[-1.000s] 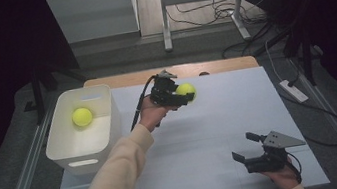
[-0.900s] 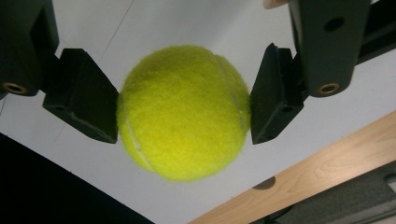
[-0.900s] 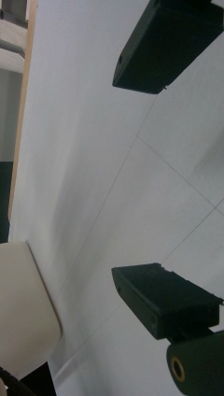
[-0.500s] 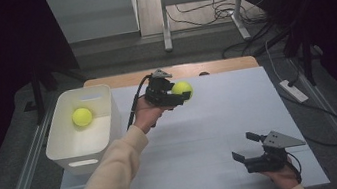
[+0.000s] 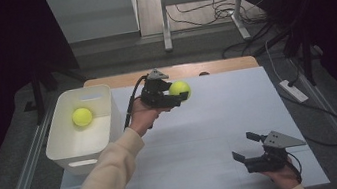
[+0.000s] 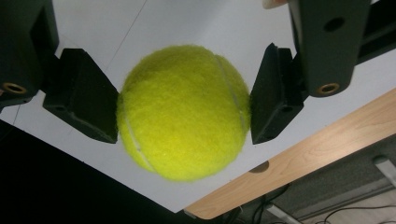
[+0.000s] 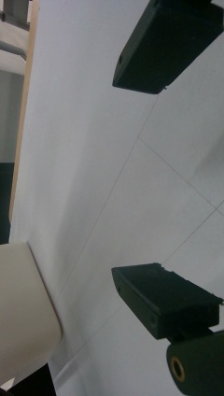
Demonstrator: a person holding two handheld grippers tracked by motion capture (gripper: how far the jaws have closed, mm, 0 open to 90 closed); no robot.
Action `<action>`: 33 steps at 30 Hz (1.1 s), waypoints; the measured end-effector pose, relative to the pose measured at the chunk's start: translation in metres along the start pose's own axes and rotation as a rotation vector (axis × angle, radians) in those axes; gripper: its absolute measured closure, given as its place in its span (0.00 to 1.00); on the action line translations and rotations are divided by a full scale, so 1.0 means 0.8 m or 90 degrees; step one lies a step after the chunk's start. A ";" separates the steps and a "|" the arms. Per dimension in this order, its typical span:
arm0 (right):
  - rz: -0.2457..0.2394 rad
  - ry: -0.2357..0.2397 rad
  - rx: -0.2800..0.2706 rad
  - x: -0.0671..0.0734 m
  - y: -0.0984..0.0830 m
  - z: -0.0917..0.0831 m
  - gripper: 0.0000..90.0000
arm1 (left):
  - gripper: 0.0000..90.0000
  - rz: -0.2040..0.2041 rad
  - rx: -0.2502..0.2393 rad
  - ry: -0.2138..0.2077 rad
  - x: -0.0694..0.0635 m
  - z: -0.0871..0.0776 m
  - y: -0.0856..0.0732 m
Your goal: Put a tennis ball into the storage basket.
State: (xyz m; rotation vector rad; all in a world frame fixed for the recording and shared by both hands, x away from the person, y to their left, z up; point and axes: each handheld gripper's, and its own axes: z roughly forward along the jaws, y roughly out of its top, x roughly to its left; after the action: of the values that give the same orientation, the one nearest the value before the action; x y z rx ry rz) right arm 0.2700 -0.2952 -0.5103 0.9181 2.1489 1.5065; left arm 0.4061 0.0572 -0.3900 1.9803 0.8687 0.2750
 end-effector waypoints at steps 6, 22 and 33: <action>-0.001 0.001 0.002 0.000 0.000 0.000 0.10 | 0.31 0.007 -0.008 0.002 -0.003 -0.010 0.001; -0.002 0.000 0.001 0.001 0.000 0.000 0.10 | 0.31 0.013 -0.028 0.016 -0.001 -0.038 -0.001; -0.002 -0.001 0.002 0.001 0.000 0.000 0.10 | 0.31 0.017 -0.044 0.020 0.001 -0.058 -0.004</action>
State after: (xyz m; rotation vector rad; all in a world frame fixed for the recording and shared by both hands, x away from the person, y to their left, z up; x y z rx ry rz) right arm 0.2694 -0.2950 -0.5097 0.9155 2.1515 1.5010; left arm 0.3813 0.0896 -0.3673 1.9294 0.8436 0.3478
